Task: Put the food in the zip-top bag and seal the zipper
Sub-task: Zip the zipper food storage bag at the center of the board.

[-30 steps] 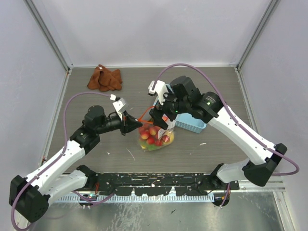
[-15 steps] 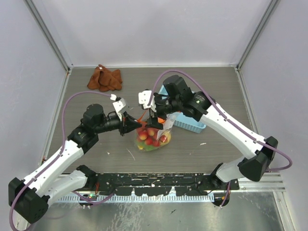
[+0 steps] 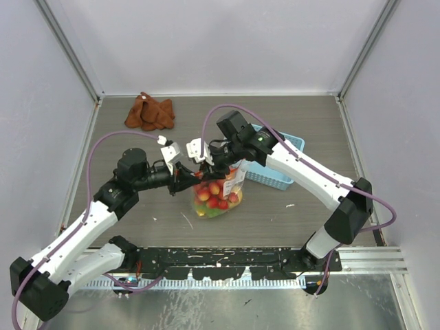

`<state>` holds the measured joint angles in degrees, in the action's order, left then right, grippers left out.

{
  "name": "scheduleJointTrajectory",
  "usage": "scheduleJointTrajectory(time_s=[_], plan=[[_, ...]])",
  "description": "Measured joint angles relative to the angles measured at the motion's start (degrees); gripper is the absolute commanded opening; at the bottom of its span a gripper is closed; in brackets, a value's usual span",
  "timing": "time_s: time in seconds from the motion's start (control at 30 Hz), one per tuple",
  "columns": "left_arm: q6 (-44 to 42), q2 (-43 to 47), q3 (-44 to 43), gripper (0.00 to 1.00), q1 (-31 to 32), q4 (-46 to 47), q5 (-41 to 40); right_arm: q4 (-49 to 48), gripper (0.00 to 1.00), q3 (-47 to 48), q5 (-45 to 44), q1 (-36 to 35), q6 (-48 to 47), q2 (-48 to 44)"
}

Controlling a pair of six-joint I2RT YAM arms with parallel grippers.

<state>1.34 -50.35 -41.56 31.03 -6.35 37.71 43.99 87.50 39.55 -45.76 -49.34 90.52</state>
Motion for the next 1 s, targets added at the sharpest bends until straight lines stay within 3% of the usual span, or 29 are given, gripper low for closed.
scheduleJointTrajectory(time_s=[0.17,0.27,0.5,0.8,1.0], plan=[[-1.11,0.15,-0.74,0.00,0.04,-1.75,0.35,2.36,0.07,1.05,0.00,-0.31,-0.24,0.00],[-1.51,0.46,-0.74,0.10,0.09,-2.25,0.50,2.99,0.01,1.31,0.04,-0.39,-0.09,0.00],[-1.55,0.98,-0.74,0.33,0.11,-2.05,0.44,2.99,0.01,0.15,-0.87,-0.52,1.33,-1.42],[6.05,2.95,5.88,0.42,0.33,10.12,-0.46,0.07,0.01,-5.79,-3.52,-0.46,5.03,-8.87],[8.96,1.46,8.70,0.42,1.18,16.74,-1.05,-2.47,0.01,-7.85,-3.69,-0.46,7.58,-10.32]])
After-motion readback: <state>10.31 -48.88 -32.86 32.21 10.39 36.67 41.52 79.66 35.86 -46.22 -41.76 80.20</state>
